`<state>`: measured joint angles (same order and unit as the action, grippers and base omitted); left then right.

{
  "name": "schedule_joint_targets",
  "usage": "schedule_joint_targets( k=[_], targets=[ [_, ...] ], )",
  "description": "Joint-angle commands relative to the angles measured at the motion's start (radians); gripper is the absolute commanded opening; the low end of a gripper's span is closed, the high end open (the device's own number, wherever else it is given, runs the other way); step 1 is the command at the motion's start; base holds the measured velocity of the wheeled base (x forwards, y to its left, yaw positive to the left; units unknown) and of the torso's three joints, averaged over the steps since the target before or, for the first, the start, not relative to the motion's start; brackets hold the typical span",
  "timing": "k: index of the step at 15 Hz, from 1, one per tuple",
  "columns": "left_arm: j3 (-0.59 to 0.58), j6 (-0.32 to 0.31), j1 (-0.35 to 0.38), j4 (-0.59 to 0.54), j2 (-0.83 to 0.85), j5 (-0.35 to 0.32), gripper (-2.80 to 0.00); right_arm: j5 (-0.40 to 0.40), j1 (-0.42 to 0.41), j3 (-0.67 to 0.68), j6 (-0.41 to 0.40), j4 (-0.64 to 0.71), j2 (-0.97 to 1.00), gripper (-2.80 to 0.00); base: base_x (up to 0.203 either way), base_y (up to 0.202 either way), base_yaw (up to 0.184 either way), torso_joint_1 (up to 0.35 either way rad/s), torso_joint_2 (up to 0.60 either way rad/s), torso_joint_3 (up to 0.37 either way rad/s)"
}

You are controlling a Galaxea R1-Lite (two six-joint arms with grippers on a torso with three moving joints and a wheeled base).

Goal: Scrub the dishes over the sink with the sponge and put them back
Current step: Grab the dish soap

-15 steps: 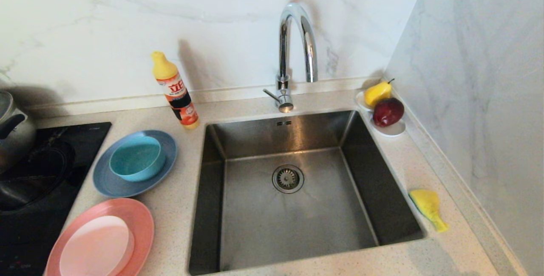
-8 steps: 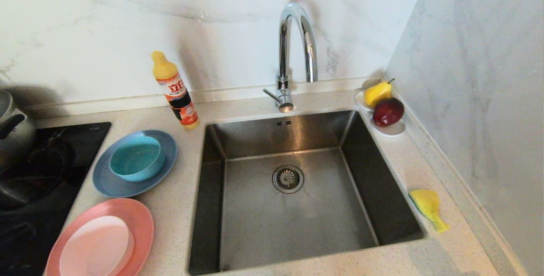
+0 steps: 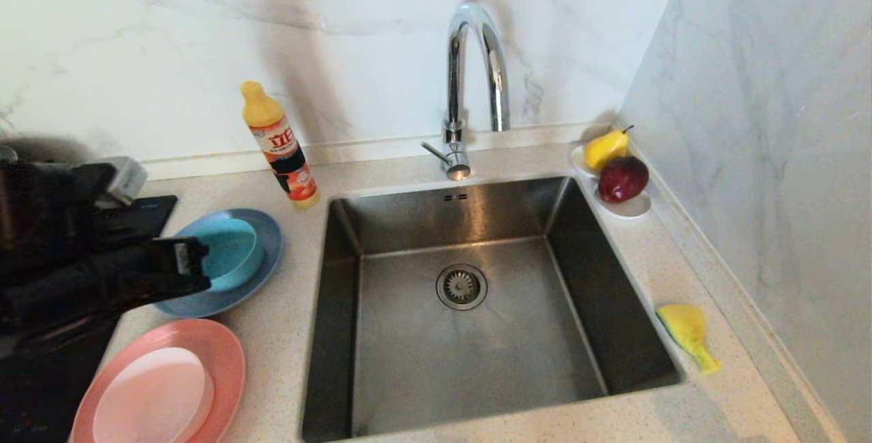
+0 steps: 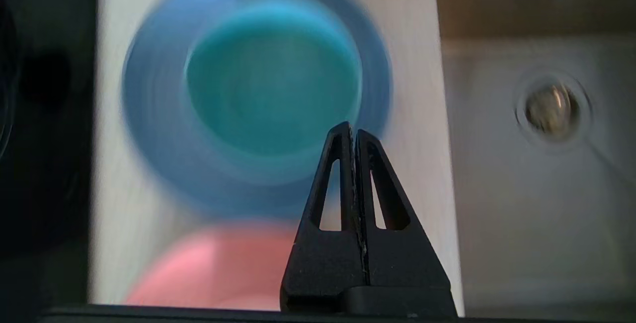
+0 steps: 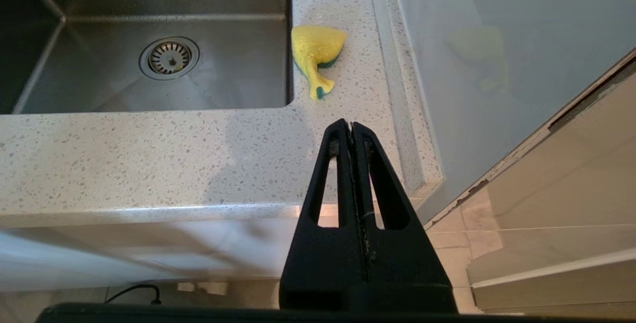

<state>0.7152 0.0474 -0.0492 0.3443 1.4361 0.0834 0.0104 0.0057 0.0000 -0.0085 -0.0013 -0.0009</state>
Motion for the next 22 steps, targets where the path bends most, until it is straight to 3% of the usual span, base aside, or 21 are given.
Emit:
schedule_joint_targets(
  k=[1,2,8,11,15,22],
  targets=[
    [0.034,-0.001,-0.025,0.097,0.156,0.026,-2.80,0.000,0.000,0.000,-0.001,0.000,-0.001,-2.80,0.000,0.000,0.000,0.000,0.00,0.000],
    [0.056,-0.001,-0.035,0.105,0.174,0.045,0.00,0.000,0.000,0.000,-0.001,0.000,-0.001,-2.80,0.000,0.000,0.000,0.000,0.00,0.000],
    [0.113,0.003,-0.044,0.152,0.213,0.056,0.00,0.000,0.000,0.000,-0.001,0.000,-0.001,-2.80,0.000,0.000,0.000,0.000,0.00,0.000],
    [0.119,0.006,-0.046,0.313,0.281,0.062,0.00,0.000,0.000,0.000,-0.001,0.000,-0.001,-2.80,0.000,0.000,0.000,0.000,0.00,0.000],
    [0.153,0.006,-0.063,0.423,0.371,0.064,0.00,0.000,0.000,0.000,-0.001,0.000,-0.001,-2.80,0.000,0.000,0.000,0.000,0.00,0.000],
    [0.264,0.005,-0.110,0.448,0.465,0.088,0.00,0.000,0.000,0.000,-0.001,0.000,-0.001,-2.80,0.000,0.000,0.000,0.000,0.00,0.000]
  ],
)
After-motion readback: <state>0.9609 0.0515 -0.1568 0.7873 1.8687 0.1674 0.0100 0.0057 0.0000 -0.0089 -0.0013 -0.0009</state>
